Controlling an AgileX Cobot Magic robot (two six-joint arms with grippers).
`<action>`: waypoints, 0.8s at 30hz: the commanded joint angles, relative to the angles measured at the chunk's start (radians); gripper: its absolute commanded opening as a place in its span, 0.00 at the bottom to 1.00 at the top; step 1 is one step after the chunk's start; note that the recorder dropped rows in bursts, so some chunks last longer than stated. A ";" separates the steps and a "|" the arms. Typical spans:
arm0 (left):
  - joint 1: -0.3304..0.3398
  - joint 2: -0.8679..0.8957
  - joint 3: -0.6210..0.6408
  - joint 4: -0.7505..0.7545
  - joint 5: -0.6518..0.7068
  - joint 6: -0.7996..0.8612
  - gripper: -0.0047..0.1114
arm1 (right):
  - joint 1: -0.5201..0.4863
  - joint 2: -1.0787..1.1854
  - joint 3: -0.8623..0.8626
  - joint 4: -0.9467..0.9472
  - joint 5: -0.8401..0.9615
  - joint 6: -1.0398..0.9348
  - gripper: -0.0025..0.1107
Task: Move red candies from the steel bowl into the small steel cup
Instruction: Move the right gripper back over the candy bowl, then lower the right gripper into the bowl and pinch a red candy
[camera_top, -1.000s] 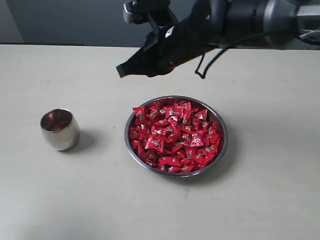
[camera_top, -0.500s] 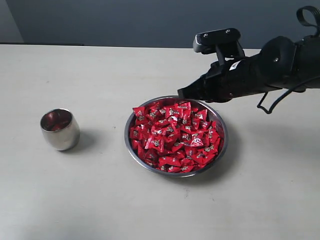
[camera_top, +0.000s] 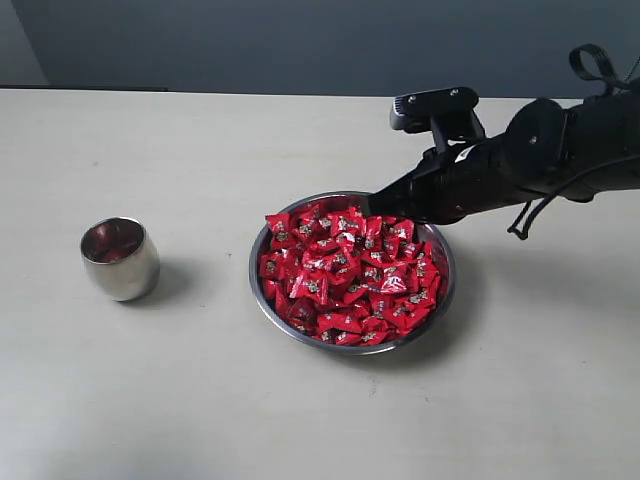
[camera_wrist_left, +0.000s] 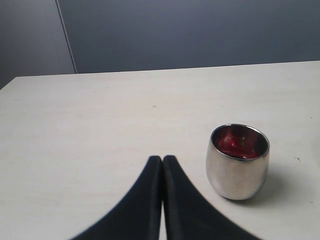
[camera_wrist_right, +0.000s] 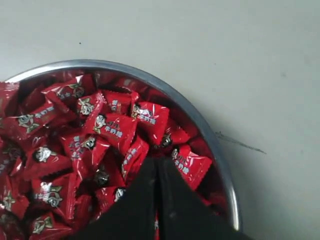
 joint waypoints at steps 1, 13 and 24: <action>0.001 -0.004 0.004 -0.002 -0.002 -0.002 0.04 | -0.005 0.009 -0.034 0.004 0.033 -0.006 0.02; 0.001 -0.004 0.004 -0.002 -0.002 -0.002 0.04 | -0.005 0.073 -0.163 0.001 0.214 -0.006 0.02; 0.001 -0.004 0.004 -0.002 -0.002 -0.002 0.04 | -0.005 0.134 -0.243 -0.043 0.327 -0.008 0.06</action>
